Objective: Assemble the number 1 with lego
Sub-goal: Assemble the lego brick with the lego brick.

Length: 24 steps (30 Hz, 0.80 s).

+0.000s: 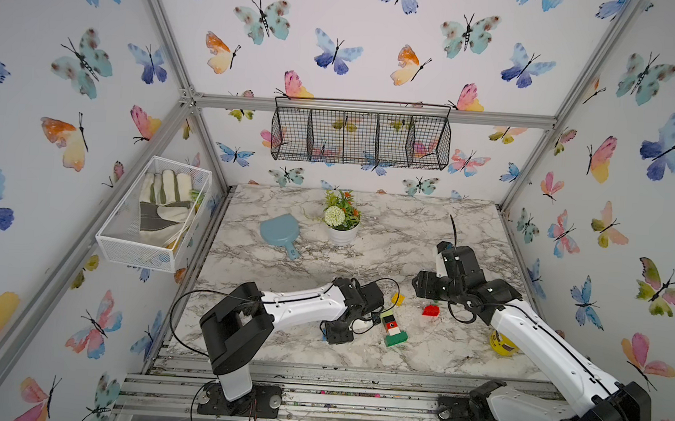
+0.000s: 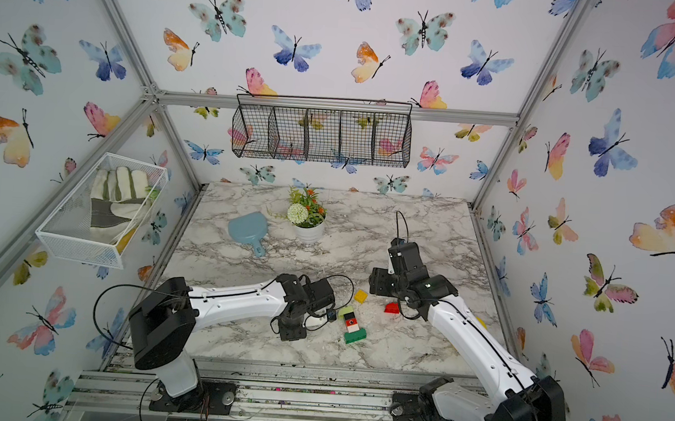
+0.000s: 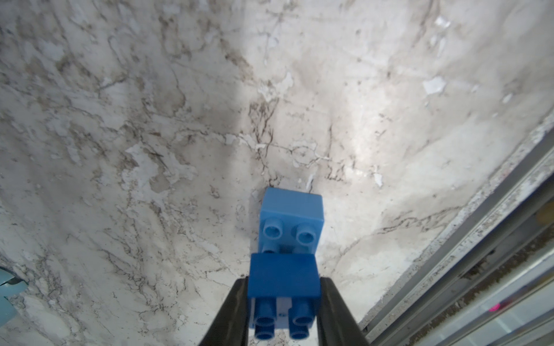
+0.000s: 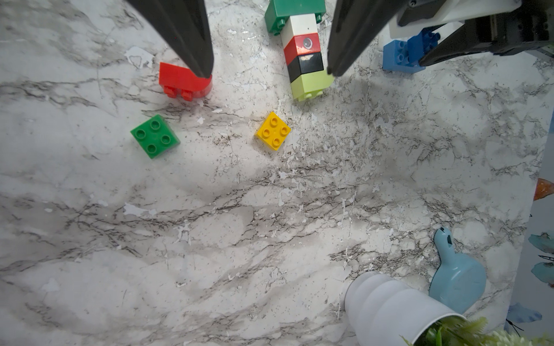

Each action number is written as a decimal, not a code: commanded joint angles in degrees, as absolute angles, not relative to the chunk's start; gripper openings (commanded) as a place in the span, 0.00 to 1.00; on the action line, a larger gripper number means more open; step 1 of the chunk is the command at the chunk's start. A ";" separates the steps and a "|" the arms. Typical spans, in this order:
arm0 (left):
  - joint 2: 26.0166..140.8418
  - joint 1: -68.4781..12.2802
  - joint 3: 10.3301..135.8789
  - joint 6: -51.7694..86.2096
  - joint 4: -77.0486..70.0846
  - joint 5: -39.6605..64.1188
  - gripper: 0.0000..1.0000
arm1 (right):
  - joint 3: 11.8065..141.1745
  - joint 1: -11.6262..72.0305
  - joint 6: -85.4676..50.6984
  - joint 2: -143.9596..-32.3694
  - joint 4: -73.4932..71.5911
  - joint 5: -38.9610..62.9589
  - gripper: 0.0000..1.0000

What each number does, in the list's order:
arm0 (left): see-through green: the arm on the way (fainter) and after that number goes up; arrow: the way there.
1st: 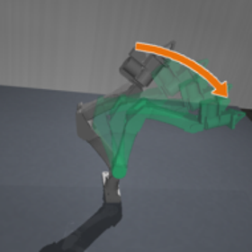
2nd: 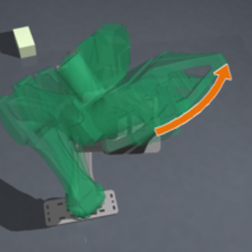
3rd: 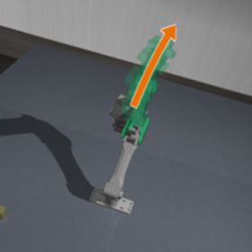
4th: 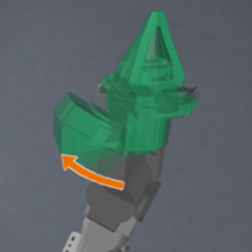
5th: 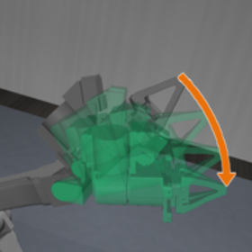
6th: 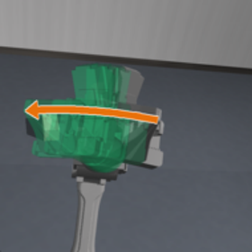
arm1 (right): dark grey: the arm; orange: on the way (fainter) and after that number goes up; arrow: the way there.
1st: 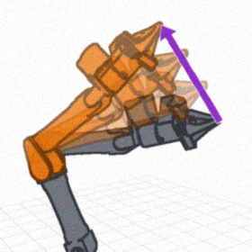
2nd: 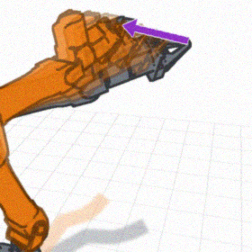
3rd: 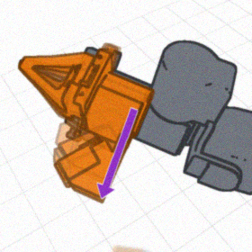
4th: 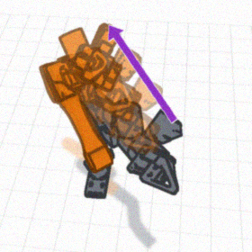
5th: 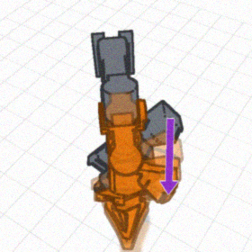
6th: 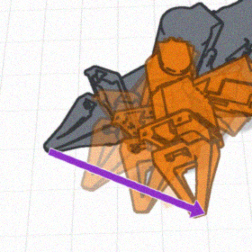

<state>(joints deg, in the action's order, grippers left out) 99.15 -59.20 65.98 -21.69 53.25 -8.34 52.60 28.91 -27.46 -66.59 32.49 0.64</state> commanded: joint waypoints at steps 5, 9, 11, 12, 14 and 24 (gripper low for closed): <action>101.80 -58.81 65.26 -22.94 53.35 -6.90 0.23 | 51.68 28.66 -28.28 -66.14 32.34 1.23 0.66; 102.52 -58.78 64.95 -22.95 53.17 -6.98 0.24 | 51.59 28.70 -28.32 -66.01 32.26 1.31 0.66; 102.92 -58.72 64.95 -22.72 53.04 -6.27 0.27 | 51.64 28.67 -28.31 -65.84 32.35 1.26 0.66; 103.08 -58.66 64.95 -22.53 52.86 -6.09 0.30 | 51.68 28.70 -28.31 -65.75 32.34 1.17 0.66; 102.93 -58.49 64.95 -21.94 52.47 -5.81 0.42 | 51.77 28.70 -28.30 -65.62 32.35 1.14 0.66; 99.95 -57.48 65.98 -20.68 51.08 -5.47 0.85 | 52.29 28.65 -28.13 -64.96 32.87 0.71 0.66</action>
